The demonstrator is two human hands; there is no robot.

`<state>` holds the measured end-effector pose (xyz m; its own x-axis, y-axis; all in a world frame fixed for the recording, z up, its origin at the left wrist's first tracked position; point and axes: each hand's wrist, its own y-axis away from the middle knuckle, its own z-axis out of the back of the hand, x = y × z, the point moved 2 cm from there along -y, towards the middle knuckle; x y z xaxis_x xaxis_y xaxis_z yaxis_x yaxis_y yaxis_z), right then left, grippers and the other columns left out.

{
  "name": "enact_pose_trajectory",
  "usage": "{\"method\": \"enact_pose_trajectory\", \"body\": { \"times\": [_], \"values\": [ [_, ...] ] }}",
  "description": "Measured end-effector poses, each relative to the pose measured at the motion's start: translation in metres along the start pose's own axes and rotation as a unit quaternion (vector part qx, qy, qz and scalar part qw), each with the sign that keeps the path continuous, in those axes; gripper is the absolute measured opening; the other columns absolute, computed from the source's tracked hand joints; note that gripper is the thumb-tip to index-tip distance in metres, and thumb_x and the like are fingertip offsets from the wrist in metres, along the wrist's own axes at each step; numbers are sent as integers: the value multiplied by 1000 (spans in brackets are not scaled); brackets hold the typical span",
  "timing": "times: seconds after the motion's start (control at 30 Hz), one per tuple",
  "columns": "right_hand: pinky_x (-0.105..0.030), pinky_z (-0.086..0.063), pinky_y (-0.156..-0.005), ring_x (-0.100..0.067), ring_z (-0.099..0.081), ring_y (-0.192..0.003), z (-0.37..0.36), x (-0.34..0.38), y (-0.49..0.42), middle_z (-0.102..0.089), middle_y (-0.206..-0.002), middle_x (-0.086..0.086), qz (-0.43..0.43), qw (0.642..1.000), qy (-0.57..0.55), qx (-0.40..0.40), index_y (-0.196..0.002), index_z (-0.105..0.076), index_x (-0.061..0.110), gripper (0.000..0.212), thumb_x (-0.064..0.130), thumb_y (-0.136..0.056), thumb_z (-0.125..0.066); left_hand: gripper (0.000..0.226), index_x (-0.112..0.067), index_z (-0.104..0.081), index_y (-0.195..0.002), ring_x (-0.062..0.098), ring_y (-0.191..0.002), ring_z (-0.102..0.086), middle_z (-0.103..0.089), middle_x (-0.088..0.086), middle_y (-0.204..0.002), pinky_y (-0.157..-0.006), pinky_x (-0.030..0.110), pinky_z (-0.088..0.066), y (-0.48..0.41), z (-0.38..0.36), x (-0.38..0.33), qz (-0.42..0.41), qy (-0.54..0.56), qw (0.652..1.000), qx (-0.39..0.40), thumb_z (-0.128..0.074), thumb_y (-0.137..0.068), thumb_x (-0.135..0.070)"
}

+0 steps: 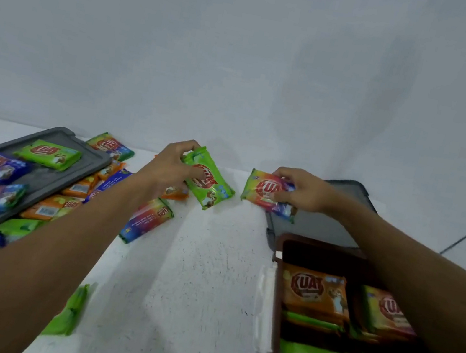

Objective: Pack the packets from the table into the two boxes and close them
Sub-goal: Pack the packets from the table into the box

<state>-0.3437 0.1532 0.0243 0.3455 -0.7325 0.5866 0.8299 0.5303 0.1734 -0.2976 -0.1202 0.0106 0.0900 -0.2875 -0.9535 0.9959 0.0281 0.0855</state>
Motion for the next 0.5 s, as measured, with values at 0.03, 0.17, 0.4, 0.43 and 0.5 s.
{"method": "enact_pose_trajectory", "body": {
  "times": [0.03, 0.17, 0.4, 0.43, 0.5],
  "values": [
    [-25, -51, -76, -18, -64, -95, 9, -5, 13, -64, -114, -6, -26, 999, -34, -12, -118, -56, 16, 31, 21, -89, -67, 20, -12, -57, -92, 28, -75, -71, -71, 16, -87, -59, 39, -58, 3, -6, -7, -7, -6, 1000, -14, -71, -81, -2],
    [-25, -52, -75, -16, -63, -96, 32, -20, 70, -62, -111, -1, -78, 988, -127, -51, -119, -55, 21, 46, 34, -80, -76, 30, -22, -54, -103, 25, -71, -69, -62, 16, -87, -51, 31, -56, 16, -36, -32, -21, 51, 997, -49, -64, -86, 0],
    [-21, -49, -70, -12, -61, -93, 44, -37, 172, -59, -109, 3, -59, 986, -96, -121, -122, -47, 24, 67, 31, -69, -86, 21, -16, -59, -83, 23, -74, -70, -63, 14, -95, -57, 32, -57, 59, -101, -63, -15, 165, 986, -5, -73, -80, -1],
    [-23, -51, -71, -13, -62, -93, 44, -40, 184, -60, -108, 3, -52, 987, -88, -121, -121, -48, 25, 65, 31, -69, -86, 24, -14, -57, -80, 22, -69, -69, -62, 14, -89, -53, 28, -55, 66, -109, -67, -34, 158, 987, 0, -76, -77, 0],
    [-27, -54, -75, -14, -64, -94, 41, -47, 210, -62, -110, 3, -39, 992, -63, -104, -120, -50, 27, 63, 31, -68, -86, 31, -12, -51, -71, 24, -68, -67, -62, 15, -83, -50, 26, -51, 82, -128, -73, -82, 116, 990, 16, -80, -72, -1]
  ]
}}
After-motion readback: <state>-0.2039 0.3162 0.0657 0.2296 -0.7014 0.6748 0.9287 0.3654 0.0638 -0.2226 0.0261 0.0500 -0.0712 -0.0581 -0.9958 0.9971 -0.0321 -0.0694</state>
